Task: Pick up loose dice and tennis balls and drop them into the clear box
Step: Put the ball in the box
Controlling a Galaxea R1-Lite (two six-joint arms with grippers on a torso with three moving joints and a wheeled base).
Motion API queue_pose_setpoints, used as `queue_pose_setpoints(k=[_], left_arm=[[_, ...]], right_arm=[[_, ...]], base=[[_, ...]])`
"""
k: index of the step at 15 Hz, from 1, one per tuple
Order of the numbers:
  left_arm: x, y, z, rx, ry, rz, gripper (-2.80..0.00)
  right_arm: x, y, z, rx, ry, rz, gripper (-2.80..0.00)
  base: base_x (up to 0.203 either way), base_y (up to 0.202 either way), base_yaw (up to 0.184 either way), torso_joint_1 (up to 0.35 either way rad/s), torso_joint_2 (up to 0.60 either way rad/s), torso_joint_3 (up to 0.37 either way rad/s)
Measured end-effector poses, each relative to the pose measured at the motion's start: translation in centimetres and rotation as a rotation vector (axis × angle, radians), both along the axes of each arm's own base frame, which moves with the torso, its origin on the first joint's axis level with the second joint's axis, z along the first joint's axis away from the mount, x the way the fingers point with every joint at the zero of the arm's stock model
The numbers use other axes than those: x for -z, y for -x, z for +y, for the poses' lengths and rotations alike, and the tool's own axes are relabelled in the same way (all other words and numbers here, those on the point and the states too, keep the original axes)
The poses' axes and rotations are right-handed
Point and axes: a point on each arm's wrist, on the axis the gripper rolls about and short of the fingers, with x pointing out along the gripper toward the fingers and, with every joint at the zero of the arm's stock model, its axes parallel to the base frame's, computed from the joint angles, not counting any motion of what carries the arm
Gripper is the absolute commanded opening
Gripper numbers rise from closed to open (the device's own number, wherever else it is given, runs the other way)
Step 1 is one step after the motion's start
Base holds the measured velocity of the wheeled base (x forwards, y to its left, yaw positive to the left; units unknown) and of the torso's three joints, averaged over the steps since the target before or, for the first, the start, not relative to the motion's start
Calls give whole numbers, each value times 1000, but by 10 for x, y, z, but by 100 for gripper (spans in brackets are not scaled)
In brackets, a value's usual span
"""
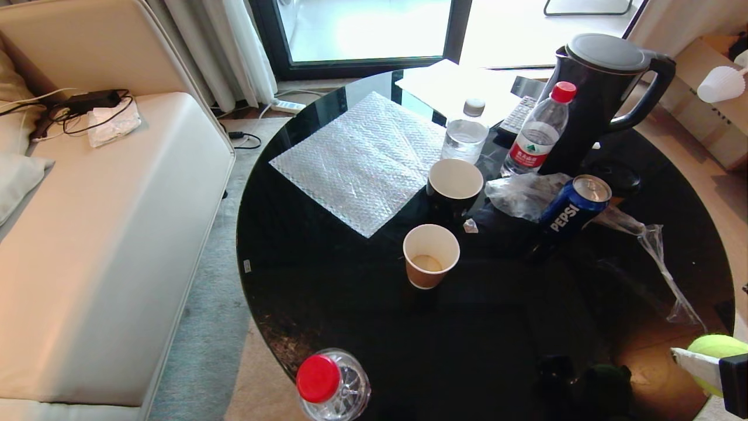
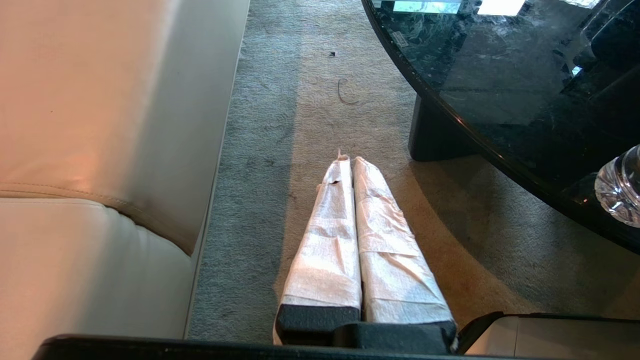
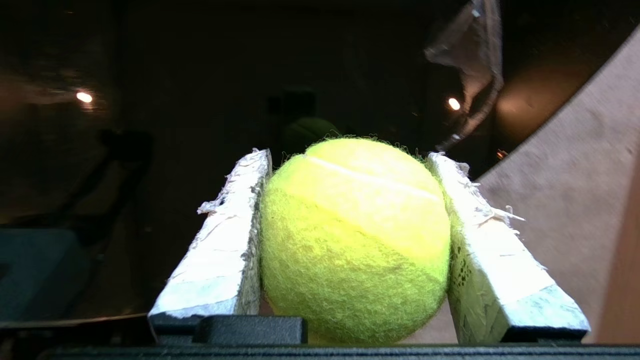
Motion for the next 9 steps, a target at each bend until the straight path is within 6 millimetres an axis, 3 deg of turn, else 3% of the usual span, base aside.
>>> queue_pose_setpoints(k=[6, 9], left_arm=[[0, 0, 0, 0, 0, 0, -280], [0, 0, 0, 0, 0, 0, -280]], right_arm=[[7, 23, 1, -33, -27, -47, -280], [14, 49, 0, 6, -111, -134, -280]], base=[[0, 0, 0, 0, 0, 0], [0, 0, 0, 0, 0, 0]])
